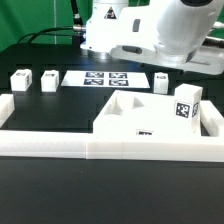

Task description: Assemble square table

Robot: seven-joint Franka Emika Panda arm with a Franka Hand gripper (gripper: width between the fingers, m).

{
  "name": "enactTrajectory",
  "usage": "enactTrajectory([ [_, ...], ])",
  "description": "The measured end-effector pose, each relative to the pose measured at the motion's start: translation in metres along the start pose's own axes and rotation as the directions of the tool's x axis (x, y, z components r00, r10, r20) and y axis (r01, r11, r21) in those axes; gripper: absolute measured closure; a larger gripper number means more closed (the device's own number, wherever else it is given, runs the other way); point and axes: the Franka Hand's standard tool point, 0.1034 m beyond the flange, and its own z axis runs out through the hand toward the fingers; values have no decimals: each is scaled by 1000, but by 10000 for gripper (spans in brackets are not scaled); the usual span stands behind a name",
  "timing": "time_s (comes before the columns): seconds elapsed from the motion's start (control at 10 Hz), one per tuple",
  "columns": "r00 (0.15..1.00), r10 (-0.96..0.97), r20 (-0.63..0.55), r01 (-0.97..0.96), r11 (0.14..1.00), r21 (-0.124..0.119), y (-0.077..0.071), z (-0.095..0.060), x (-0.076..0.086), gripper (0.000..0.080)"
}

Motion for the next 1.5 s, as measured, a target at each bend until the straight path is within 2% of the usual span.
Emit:
enactTrajectory([
  [0.2, 999, 34, 30, -35, 998, 47, -5, 25, 0, 151],
  [0.4, 998, 56, 16, -57, 997, 50, -11, 39, -8, 151],
  [0.5, 997, 82, 5, -82, 996, 39, -15, 45, -11, 151],
  [0.7, 996, 88, 8, -88, 995, 47, -11, 44, -9, 151],
  [1.0, 997, 80, 6, -80, 996, 46, -11, 45, -9, 151],
  [1.1, 1000, 4, -1, -4, 999, 35, -16, 54, -12, 151],
  [1.2, 997, -80, -11, 81, 996, 36, -21, 59, -16, 151],
  [1.5, 997, -78, -5, 78, 996, 39, -21, 66, -20, 151],
])
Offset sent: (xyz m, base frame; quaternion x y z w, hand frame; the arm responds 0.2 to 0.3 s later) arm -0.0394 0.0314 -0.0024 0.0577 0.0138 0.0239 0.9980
